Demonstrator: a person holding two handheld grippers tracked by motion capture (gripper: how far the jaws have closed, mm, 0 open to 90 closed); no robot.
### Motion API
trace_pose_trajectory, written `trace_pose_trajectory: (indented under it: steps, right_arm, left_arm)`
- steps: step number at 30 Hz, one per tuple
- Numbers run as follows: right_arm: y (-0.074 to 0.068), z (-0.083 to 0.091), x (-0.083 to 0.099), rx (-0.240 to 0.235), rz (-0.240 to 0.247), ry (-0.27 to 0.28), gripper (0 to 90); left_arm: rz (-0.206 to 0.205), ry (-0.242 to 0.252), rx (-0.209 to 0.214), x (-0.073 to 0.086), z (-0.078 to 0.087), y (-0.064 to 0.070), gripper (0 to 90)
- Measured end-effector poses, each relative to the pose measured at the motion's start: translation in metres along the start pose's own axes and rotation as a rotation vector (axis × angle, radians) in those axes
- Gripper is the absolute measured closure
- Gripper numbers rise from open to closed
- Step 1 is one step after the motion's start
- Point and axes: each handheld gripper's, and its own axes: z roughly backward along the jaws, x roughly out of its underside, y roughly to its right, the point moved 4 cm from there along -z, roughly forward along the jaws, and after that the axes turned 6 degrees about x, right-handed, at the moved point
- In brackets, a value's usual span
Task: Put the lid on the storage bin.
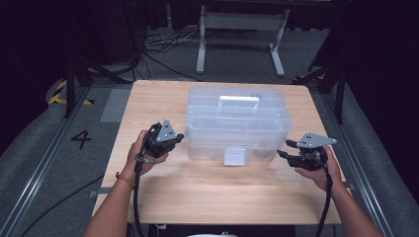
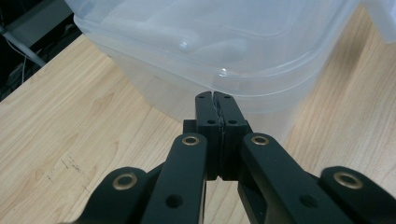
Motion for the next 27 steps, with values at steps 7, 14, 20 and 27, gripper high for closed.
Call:
trace_pose_trajectory:
  steps: [7, 14, 20, 27]
  right_arm:
    - [0.0005, -0.0002, 0.0, 0.0, 0.0, 0.019, 46.8]
    - [0.0006, 0.001, 0.0002, -0.002, 0.008, 0.014, 41.5]
    - [-0.0005, 0.004, 0.0003, -0.01, 0.03, 0.008, 38.0]
    - [0.0011, 0.0064, 0.0002, 0.001, 0.032, 0.014, 36.5]
  left_arm:
    - [0.013, 0.004, -0.002, 0.0013, -0.001, -0.0014, 87.6]
    - [0.019, 0.004, -0.017, 0.0014, -0.0002, -0.0027, 82.0]
    - [0.013, -0.017, -0.027, 0.0017, -0.0005, -0.0039, 73.0]
    - [0.001, -0.038, -0.024, 0.0037, -0.0016, -0.003, 68.3]
